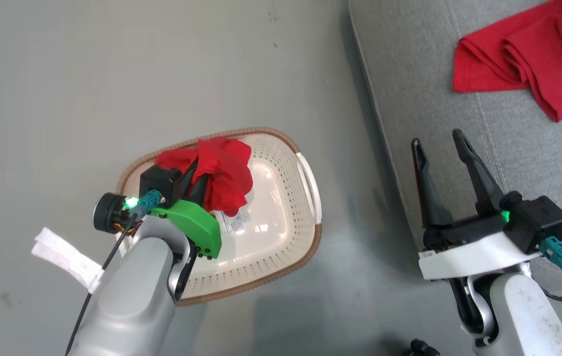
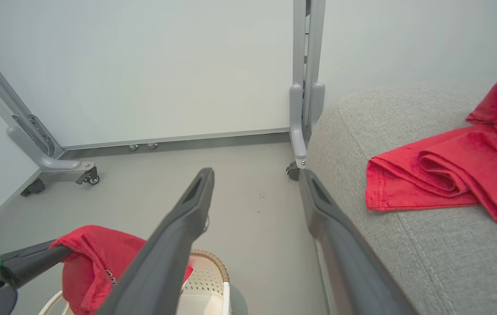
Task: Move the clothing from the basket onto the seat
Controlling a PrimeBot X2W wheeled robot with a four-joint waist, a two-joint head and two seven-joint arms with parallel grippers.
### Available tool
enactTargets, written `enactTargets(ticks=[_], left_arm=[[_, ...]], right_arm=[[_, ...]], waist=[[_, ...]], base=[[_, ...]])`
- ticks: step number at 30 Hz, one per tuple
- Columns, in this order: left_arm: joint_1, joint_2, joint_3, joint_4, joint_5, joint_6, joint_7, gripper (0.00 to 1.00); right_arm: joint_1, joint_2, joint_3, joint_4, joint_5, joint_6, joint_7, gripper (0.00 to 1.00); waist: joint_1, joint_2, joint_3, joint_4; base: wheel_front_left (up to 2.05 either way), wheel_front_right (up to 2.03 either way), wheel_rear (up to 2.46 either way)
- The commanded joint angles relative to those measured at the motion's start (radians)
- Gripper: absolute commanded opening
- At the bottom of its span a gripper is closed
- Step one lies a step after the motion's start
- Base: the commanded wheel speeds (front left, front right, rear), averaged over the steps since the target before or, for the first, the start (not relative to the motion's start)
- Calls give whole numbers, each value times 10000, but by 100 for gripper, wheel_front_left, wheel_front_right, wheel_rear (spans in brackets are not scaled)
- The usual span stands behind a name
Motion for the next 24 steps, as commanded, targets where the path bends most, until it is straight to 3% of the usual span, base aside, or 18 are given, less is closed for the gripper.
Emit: enactTargets(ticks=[1, 24], left_arm=[[360, 115, 73, -338, 46, -9, -48, 0], [2778, 475, 1769, -6658, 344, -284, -40, 0]], right_arm=[[249, -13, -96, -91, -39, 1, 102, 100], [1762, -74, -310, -1058, -300, 1, 1371, 100]], waist=[[1, 0, -1174, 685], [1, 0, -3645, 1288]], base=[[0, 0, 0], [0, 0, 0]])
